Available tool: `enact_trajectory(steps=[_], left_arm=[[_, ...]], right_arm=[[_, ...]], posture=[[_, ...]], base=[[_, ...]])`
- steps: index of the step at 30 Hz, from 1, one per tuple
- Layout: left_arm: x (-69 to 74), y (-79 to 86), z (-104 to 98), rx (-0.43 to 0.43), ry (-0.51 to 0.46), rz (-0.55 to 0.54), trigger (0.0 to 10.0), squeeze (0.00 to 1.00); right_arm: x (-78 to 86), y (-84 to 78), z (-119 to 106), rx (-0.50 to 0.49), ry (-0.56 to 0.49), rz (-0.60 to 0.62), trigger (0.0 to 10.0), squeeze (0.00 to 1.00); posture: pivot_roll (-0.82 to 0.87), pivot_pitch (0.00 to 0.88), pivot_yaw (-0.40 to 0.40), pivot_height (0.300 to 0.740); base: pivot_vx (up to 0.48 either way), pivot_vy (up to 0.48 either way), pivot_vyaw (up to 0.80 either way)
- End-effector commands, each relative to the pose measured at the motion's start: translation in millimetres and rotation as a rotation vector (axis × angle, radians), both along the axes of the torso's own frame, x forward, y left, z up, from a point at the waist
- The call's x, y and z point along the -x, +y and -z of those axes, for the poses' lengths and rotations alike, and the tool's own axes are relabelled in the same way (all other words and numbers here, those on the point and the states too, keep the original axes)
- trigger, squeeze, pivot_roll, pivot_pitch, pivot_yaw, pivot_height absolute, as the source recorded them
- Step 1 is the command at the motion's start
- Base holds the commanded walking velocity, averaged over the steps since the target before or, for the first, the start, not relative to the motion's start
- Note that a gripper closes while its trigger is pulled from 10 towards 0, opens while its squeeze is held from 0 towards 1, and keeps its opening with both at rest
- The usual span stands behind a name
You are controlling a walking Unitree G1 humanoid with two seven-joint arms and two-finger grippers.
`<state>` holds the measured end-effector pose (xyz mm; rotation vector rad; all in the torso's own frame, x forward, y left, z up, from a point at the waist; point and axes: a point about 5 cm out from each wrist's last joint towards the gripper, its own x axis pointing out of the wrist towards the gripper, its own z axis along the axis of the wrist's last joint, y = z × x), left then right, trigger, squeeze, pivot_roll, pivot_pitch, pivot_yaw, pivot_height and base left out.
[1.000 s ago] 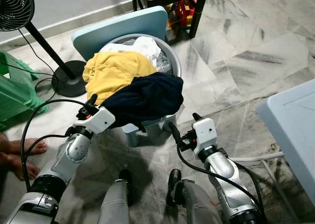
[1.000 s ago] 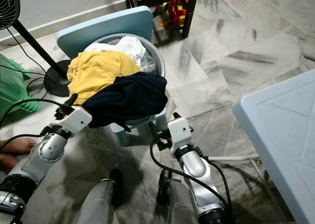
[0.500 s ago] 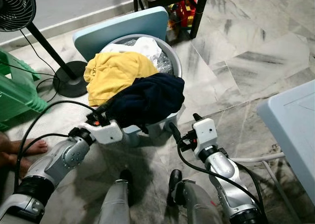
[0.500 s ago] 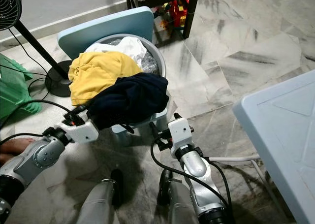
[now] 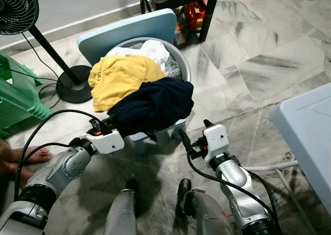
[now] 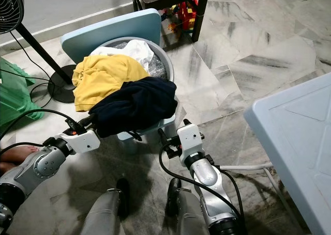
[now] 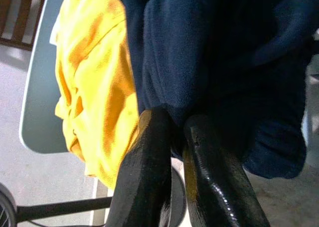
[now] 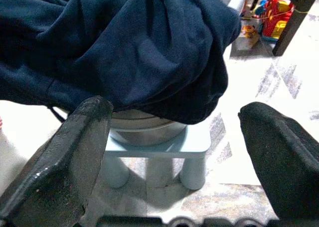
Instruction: Hang hanger
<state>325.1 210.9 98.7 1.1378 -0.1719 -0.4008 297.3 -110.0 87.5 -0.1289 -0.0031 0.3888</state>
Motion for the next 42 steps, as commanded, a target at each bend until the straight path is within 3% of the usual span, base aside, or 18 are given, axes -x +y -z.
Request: enact_trajectory(steps=[1,5,8,15,19,22,23,25,27,33,39,41,42], left_arm=[[3.8,6.7,6.9,0.01,0.021,-0.037,0.0,0.0],[-3.3,10.3,-4.6,0.081,-0.026,-0.087,0.0,0.0],[-15.7,16.1,-22.5,0.186,-0.097,-0.175,0.0,0.0],[-28.1,20.5,-36.2,0.352,-0.124,-0.287,0.0,0.0],[-38.2,24.4,-48.8,0.548,-0.141,-0.39,0.0,0.0],[-42.7,28.4,-55.1,0.662,-0.153,-0.454,0.0,0.0],[-42.7,28.4,-55.1,0.662,-0.153,-0.454,0.0,0.0],[-46.2,37.9,-58.8,0.801,-0.154,-0.558,0.0,0.0],[-47.3,43.0,-61.1,0.863,-0.163,-0.608,0.0,0.0],[-49.3,46.9,-61.4,0.899,-0.16,-0.676,0.0,0.0],[-50.6,42.2,-56.4,0.867,-0.121,-0.677,0.0,0.0],[-49.9,39.8,-51.0,0.881,-0.082,-0.668,0.4,0.0],[-49.3,39.0,-48.9,0.896,-0.072,-0.665,2.5,0.0]], right_arm=[[3.7,-2.9,7.7,0.004,0.027,0.005,10.0,0.0],[3.7,-2.4,7.9,0.004,0.027,0.004,10.0,0.0],[3.4,-0.8,8.4,0.002,0.029,0.001,10.0,0.0],[2.6,-2.5,7.8,0.002,0.024,0.008,10.0,0.0],[2.6,-4.8,7.4,0.005,0.022,0.013,10.0,0.0],[2.7,-5.1,7.2,0.006,0.02,0.015,10.0,0.0],[2.7,-5.1,7.2,0.006,0.02,0.015,10.0,0.0],[2.8,-4.8,7.0,0.005,0.018,0.015,10.0,0.0],[3.1,-4.5,7.0,0.004,0.018,0.015,10.0,0.0],[4.7,-2.6,8.1,0.002,0.02,0.012,10.0,0.0],[4.9,-3.6,7.8,0.004,0.02,0.015,10.0,0.0],[5.3,-5.2,7.8,0.007,0.019,0.018,10.0,0.0],[5.3,-5.5,7.8,0.008,0.018,0.019,10.0,0.0]], posture=[[0.08,0.334,-0.003,0.74],[0.08,0.332,-0.002,0.74],[0.08,0.325,-0.006,0.74],[0.07,0.312,-0.008,0.74],[0.07,0.307,-0.009,0.74],[0.07,0.307,-0.009,0.74],[0.07,0.307,-0.009,0.74],[0.06,0.306,-0.014,0.74],[0.06,0.306,-0.014,0.74],[0.07,0.307,-0.013,0.74],[0.05,0.309,-0.013,0.74],[0.05,0.309,-0.013,0.74],[0.05,0.308,-0.014,0.74]], base=[[0.0,0.0,0.0],[0.0,0.0,0.0],[0.0,0.0,0.0],[0.0,0.0,0.0],[0.0,0.0,0.0],[0.0,0.0,0.0],[0.0,0.0,0.0],[0.0,0.0,0.0],[0.0,0.0,0.0],[0.0,0.0,0.0],[0.0,0.0,0.0],[0.0,0.0,0.0],[0.0,0.0,0.0]])
